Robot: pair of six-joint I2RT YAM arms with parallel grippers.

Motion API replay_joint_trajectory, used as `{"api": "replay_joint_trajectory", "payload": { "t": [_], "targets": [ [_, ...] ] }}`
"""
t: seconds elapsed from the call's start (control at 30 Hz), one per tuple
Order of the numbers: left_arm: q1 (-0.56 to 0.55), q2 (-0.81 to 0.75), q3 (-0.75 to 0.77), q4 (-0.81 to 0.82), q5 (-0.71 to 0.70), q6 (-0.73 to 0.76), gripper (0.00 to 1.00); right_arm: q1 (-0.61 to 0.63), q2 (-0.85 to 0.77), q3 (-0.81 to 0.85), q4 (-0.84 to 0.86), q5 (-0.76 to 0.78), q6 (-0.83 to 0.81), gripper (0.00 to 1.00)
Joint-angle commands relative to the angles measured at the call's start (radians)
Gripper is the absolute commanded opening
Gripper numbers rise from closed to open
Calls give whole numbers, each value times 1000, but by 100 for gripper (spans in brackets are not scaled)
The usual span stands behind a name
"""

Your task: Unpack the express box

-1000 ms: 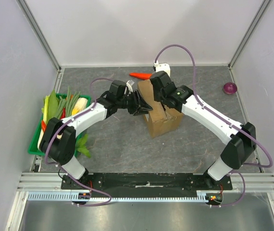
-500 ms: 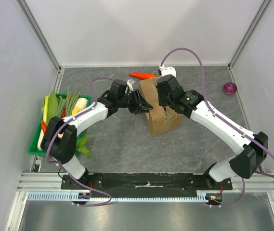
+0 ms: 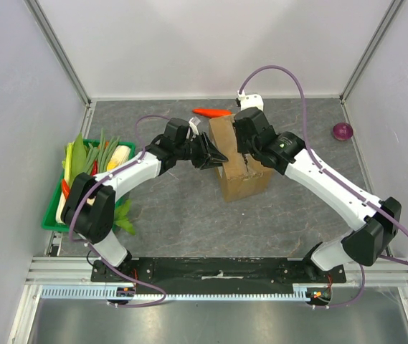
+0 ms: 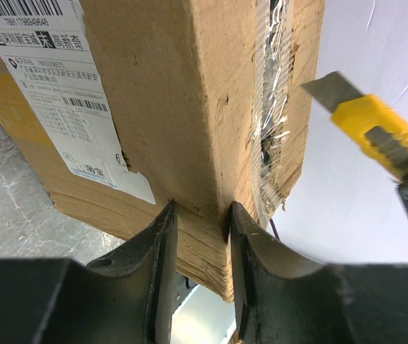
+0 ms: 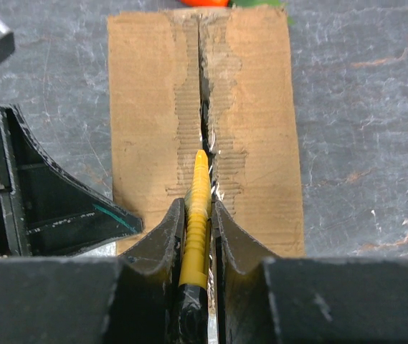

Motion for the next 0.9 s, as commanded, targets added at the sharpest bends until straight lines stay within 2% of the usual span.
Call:
{"api": "replay_joint_trajectory", "payload": {
  "t": [0.0, 0.23, 0.57, 0.87],
  "targets": [
    [2, 17, 5, -4, -73, -11, 34, -9, 12, 69, 49, 43, -42, 0],
    [2, 26, 3, -9, -71, -11, 32, -36, 54, 46, 92, -23, -59, 0],
    [2, 29, 6, -12, -70, -14, 31, -52, 83, -16, 118, -41, -62, 0],
    [2, 43, 22, -10, -94, -49, 24, -52, 25, -10, -61, -103, -1, 0]
  ]
}}
